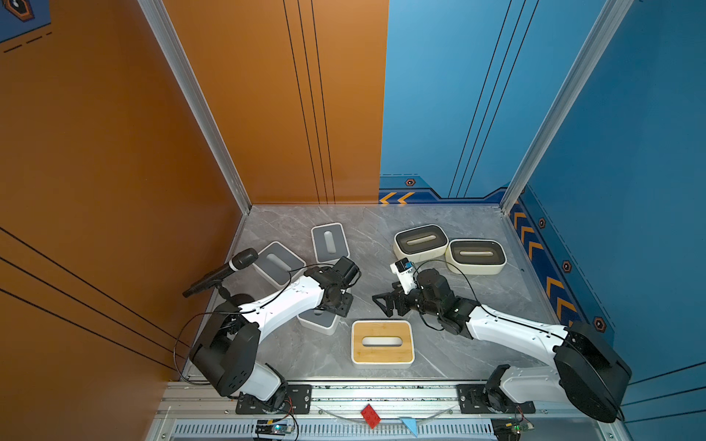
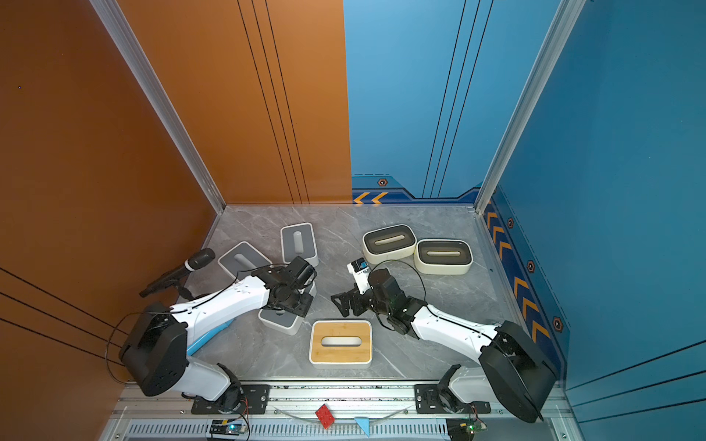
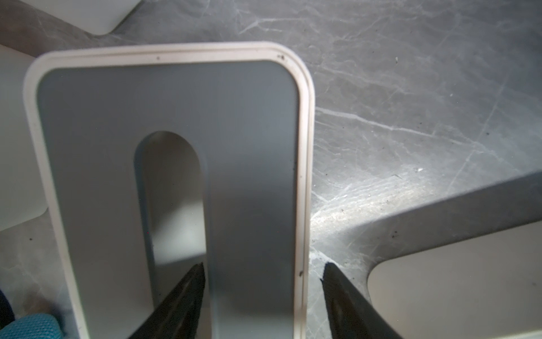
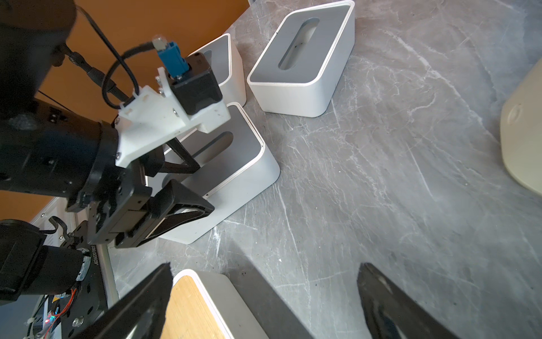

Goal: Stack the tissue boxes
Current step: Pick up the tissue box from the center of the board.

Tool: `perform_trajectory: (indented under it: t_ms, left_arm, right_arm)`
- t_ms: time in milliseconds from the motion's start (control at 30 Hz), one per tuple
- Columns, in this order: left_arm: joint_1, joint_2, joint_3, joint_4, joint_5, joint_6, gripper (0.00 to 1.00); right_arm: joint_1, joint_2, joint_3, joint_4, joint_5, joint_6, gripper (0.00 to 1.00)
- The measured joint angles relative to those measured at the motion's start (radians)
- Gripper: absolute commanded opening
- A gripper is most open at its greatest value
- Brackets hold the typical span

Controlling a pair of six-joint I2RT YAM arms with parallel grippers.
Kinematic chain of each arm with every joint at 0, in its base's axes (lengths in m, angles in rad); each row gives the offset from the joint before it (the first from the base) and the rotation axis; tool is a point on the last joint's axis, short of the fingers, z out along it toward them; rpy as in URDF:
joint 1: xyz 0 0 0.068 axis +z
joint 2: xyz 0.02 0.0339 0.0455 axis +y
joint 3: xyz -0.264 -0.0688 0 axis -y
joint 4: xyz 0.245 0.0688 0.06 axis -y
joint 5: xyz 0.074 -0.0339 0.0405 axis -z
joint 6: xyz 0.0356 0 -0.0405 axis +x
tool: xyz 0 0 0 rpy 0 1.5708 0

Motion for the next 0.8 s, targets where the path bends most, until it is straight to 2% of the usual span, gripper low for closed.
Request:
perform_trajectory:
  t_ms: [500,800]
  left_arm:
    - [0.006,0.001,0.000,0.014,0.000,0.018,0.46]
    - [0.017,-0.063,0.000,0.014,0.001,0.030,0.41]
  right_arm:
    - [-0.010,0.000,0.000,0.006,0.000,0.000,1.00]
    - [-0.013,0.000,-0.002,0.007,-0.001,0.000,1.00]
